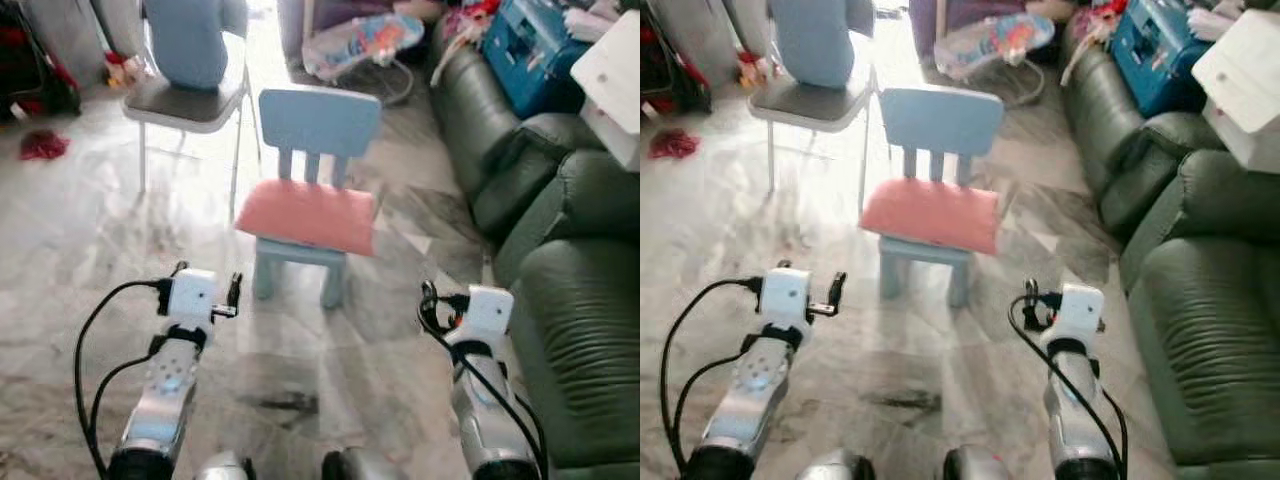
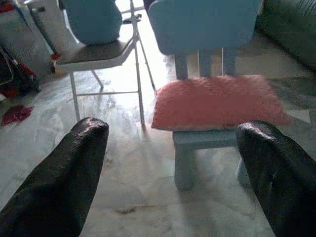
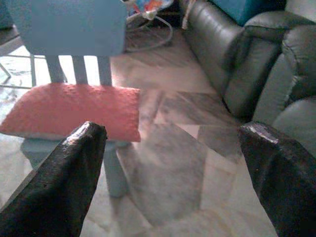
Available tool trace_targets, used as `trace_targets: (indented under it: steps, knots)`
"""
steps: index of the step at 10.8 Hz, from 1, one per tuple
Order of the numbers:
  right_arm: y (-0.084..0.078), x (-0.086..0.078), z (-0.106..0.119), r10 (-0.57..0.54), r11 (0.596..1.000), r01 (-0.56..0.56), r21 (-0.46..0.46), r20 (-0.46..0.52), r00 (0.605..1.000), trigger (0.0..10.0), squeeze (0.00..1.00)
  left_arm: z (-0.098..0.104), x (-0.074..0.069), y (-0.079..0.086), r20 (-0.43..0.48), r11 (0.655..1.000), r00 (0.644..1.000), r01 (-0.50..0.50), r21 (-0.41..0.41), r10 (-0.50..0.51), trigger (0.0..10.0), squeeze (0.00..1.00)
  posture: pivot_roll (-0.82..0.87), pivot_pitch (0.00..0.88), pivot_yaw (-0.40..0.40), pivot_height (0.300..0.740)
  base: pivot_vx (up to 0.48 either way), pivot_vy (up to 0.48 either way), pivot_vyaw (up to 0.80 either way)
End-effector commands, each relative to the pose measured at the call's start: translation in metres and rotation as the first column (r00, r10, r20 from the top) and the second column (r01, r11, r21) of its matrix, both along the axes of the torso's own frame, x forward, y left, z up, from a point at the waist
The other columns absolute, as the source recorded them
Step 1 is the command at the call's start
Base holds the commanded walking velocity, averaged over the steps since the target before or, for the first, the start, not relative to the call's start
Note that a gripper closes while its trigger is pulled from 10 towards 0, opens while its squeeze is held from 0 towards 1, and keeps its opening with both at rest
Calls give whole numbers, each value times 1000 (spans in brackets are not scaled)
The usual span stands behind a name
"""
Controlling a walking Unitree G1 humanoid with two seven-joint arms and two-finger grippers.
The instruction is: Move the pillow to the sofa
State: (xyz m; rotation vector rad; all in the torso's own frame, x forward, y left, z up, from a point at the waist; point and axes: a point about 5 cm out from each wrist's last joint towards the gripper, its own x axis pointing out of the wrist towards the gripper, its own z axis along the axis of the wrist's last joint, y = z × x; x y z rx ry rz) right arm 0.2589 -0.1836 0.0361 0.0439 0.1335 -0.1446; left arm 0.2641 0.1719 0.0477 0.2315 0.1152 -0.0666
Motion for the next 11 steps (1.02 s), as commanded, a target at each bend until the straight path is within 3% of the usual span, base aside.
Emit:
trace_targets:
  steps: [1,11]
  knots:
    - [4,1,-2,21,1000,-21,0,-4,1000,10000,0,1,0,2,6,1000,1000,2,-11,-1,10000,0,0,86,-49,740,0,0,0]
    - [0,1,-3,41,999,-41,0,-6,999,10000,0,2,4,3,16,999,999,-39,-37,40,10000,0,2,91,-75,740,411,0,0]
